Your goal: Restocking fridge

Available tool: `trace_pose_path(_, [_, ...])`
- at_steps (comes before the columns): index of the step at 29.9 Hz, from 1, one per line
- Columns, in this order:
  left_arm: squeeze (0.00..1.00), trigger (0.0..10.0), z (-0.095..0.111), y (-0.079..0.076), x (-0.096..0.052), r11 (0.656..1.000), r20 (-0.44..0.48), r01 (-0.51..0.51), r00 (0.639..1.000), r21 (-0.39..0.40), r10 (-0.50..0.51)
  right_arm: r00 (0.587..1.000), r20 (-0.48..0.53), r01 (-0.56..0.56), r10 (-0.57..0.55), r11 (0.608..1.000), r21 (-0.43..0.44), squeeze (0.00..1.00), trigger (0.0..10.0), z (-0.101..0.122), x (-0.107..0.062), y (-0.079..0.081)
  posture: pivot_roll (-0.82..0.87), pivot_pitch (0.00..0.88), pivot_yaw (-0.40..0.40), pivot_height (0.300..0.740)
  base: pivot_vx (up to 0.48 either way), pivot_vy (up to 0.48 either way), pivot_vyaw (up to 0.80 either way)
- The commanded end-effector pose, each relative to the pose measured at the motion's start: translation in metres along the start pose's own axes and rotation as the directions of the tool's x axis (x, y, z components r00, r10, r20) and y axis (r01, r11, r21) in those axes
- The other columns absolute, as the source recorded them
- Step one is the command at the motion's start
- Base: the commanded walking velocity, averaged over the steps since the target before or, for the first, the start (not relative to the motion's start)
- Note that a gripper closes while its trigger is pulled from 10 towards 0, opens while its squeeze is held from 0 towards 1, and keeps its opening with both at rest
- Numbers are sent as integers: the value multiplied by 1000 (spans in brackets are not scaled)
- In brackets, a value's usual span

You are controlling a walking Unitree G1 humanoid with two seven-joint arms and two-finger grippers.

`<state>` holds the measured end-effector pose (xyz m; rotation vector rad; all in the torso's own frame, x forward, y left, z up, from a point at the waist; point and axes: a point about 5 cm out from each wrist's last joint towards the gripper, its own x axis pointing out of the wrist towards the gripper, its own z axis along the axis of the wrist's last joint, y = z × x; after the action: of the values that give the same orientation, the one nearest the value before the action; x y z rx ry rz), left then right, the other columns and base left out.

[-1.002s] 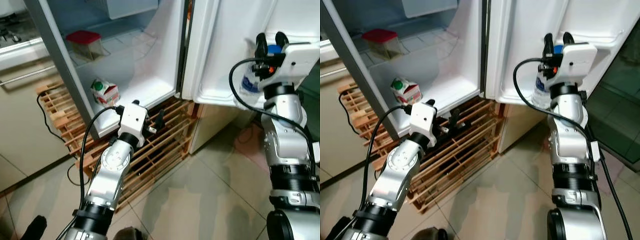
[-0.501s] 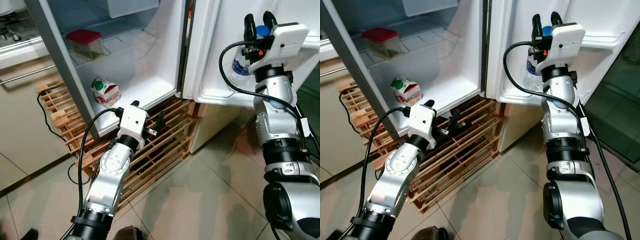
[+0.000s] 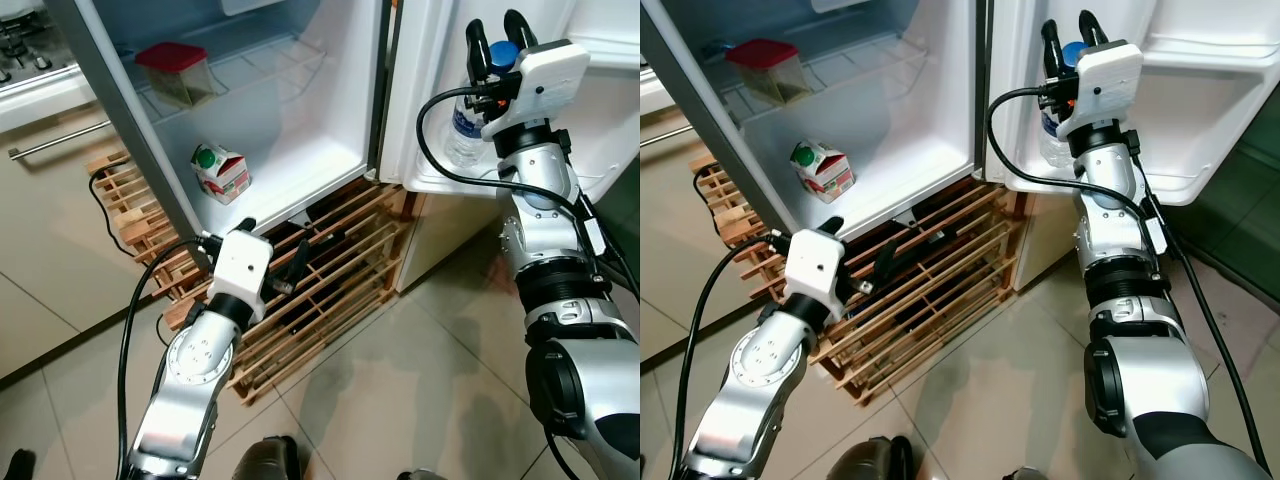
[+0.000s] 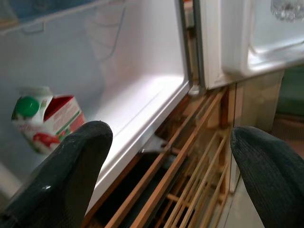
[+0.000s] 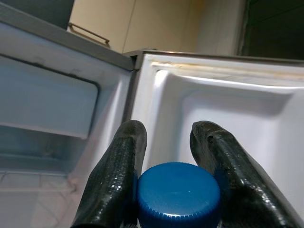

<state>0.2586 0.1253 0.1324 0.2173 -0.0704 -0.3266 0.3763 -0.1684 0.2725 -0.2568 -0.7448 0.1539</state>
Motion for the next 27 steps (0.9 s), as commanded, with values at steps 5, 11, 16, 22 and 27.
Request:
trace_pose_path(5, [0, 10000, 3, 9, -14, 1000, -18, -15, 1000, 20, 15, 996, 88, -18, 25, 997, -75, 0, 0, 16, 11, -7, 230, 229, 106, 732, 0, 0, 0])
trace_pose_path(11, [0, 10000, 1, 10, -23, 999, -40, -2, 999, 54, 4, 993, 111, -16, 35, 985, -169, 0, 0, 19, 11, -17, 238, 252, 116, 732, 0, 0, 0])
trace_pose_path(16, [0, 10000, 3, 10, -28, 999, -49, -6, 999, 47, 8, 993, 116, -6, 31, 977, -211, 0, 0, 20, 11, -23, 247, 273, 116, 732, 0, 0, 0])
trace_pose_path(22, [0, 10000, 5, 11, -36, 999, -63, -15, 998, 47, 18, 992, 123, 3, 28, 971, -240, 0, 0, 19, 13, -24, 268, 294, 116, 732, 0, 0, 0])
trace_pose_path(27, [0, 10000, 6, 12, -42, 998, -74, -17, 997, 54, 21, 992, 123, 14, 19, 965, -262, 0, 0, 19, 15, -25, 283, 304, 120, 732, 0, 0, 0])
